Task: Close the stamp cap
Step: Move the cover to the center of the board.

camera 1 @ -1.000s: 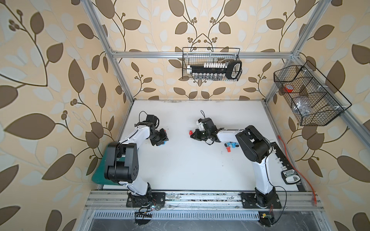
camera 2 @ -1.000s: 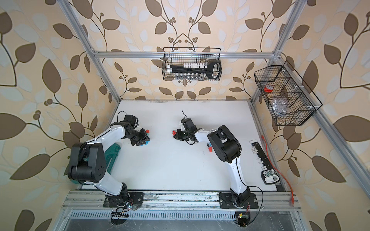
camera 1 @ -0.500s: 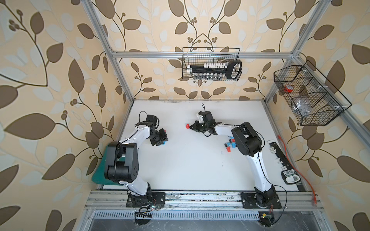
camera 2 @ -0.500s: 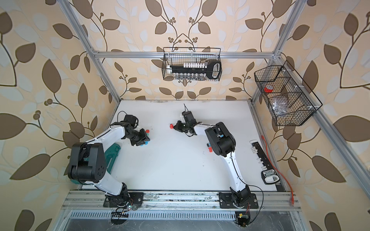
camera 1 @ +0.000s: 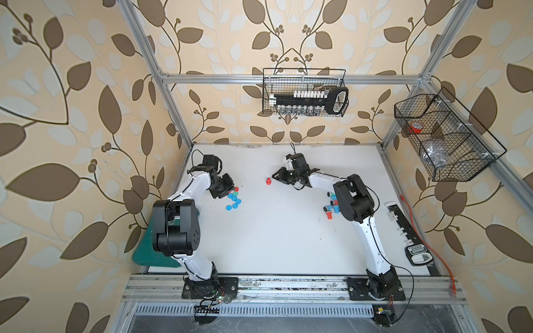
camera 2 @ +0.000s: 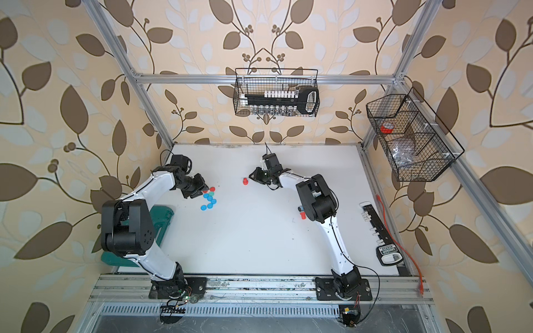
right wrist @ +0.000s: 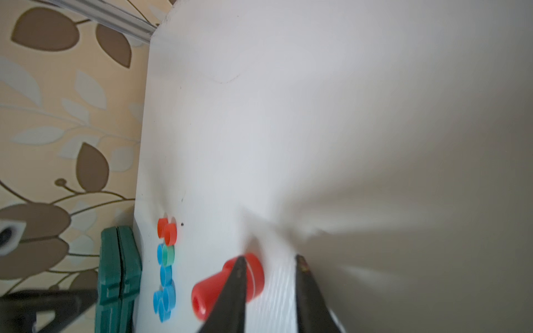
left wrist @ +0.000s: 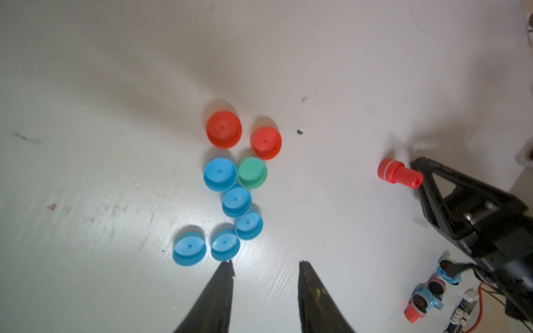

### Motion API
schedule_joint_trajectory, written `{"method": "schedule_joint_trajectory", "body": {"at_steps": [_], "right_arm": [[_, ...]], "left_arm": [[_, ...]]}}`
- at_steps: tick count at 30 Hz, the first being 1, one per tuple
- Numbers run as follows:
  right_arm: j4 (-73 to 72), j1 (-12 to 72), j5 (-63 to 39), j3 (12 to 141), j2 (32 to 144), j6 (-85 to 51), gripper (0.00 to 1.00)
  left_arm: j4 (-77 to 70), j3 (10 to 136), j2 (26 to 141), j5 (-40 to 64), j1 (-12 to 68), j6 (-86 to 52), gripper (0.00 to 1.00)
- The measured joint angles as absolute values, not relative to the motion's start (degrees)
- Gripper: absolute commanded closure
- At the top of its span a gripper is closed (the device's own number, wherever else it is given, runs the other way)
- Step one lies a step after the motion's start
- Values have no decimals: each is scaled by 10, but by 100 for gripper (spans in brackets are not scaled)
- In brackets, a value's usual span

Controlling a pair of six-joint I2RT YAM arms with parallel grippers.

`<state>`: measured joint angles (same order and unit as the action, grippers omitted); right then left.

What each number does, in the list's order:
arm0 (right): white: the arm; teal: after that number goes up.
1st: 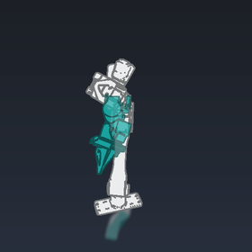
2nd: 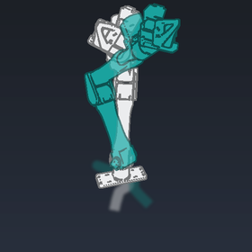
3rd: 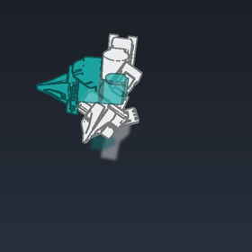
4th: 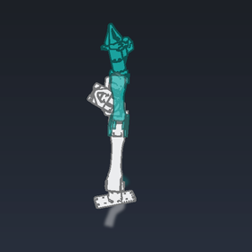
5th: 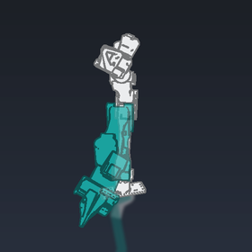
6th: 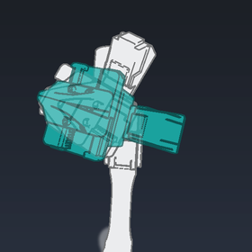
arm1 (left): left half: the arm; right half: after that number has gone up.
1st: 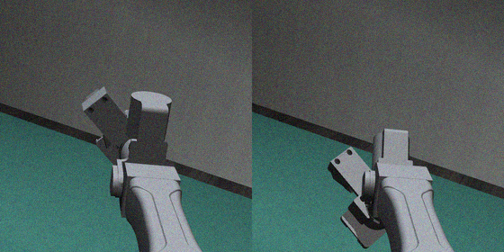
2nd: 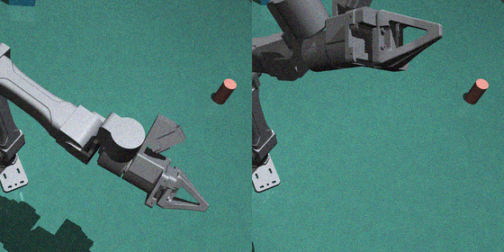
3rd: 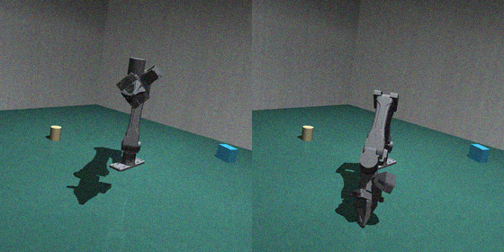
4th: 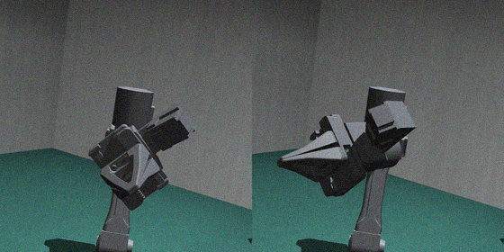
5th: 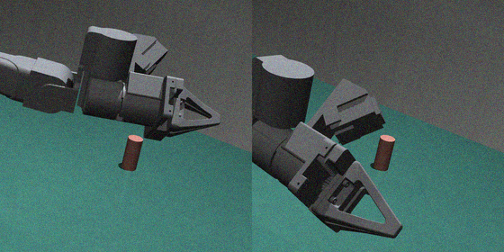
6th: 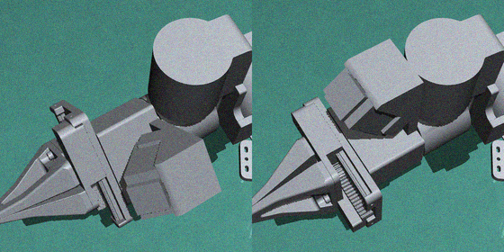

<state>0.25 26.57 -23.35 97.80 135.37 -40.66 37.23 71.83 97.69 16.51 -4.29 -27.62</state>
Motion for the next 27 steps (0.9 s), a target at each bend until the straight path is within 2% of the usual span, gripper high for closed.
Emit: {"method": "schedule_joint_trajectory", "body": {"at_steps": [2,7,11,27], "right_arm": [[29,257,-231,944,1298,-383,53],[57,230,-230,867,1149,-342,52],[81,208,-230,841,1076,-312,51],[163,164,-232,765,1005,-254,51]], "left_arm": [[374,757,1009,160,-49,-276,61],[376,829,1086,158,-49,-276,61],[383,848,1119,158,-44,-276,61],[399,903,1185,145,5,-276,62]]}}
